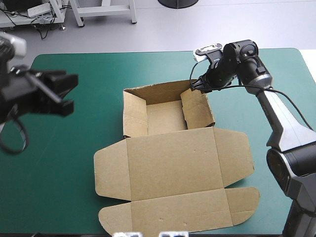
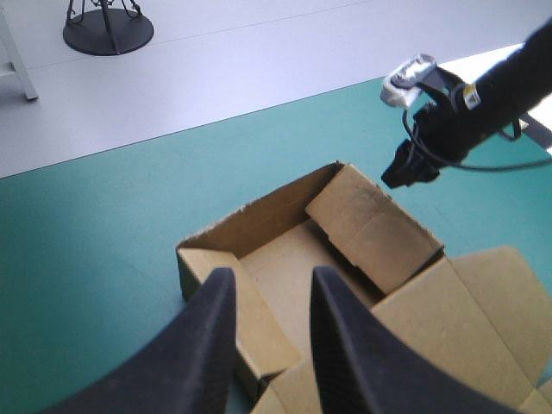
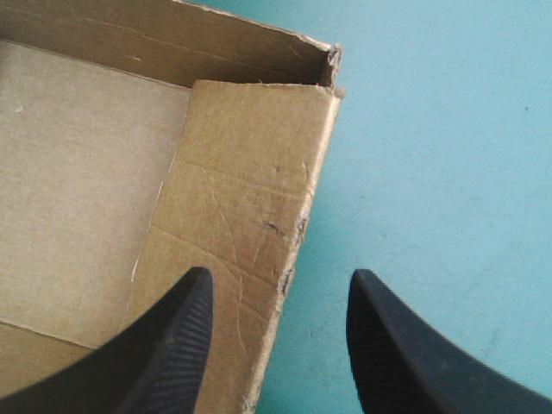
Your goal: Fold the box
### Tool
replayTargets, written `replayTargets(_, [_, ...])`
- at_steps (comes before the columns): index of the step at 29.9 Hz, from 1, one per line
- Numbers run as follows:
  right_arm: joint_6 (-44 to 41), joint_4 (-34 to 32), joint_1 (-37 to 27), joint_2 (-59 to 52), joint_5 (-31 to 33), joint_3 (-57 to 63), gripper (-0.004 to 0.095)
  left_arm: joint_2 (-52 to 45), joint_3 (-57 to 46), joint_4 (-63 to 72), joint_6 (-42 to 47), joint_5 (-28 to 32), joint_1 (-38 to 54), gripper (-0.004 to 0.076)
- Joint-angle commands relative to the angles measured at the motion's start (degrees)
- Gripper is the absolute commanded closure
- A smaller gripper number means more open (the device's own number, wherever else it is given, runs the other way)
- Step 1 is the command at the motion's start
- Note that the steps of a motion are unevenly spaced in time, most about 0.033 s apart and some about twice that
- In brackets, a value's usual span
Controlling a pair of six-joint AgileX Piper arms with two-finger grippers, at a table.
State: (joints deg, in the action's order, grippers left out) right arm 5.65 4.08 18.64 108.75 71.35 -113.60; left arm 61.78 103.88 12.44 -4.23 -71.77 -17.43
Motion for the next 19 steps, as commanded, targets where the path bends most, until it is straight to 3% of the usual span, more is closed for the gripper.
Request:
replayTargets(1, [0.0, 0.2, -0.1, -3.2, 0.5, -1.8, 0.0450, -11.9, -11.5, -1.7, -0.5, -1.6, -0.4, 0.0549])
replayTargets(10, [-0.9, 3.8, -0.1, -0.9, 0.5, -1.6, 0.0450, -47.3, -50.8, -4.0, -0.5, 8.2, -0.4, 0.0604])
replayTargets(15, [-1.7, 4.4, -0.1, 2.9, 0.6, -1.6, 0.0450, -60.9, -62.0, -2.1, -0.4, 7.4, -0.4, 0.0671])
replayTargets(19, [-1.8, 4.1, -0.1, 5.7, 0.6, -1.6, 0.0451, -62.4, -65.1, 1.6, -0.4, 4.8, -0.4, 0.0703])
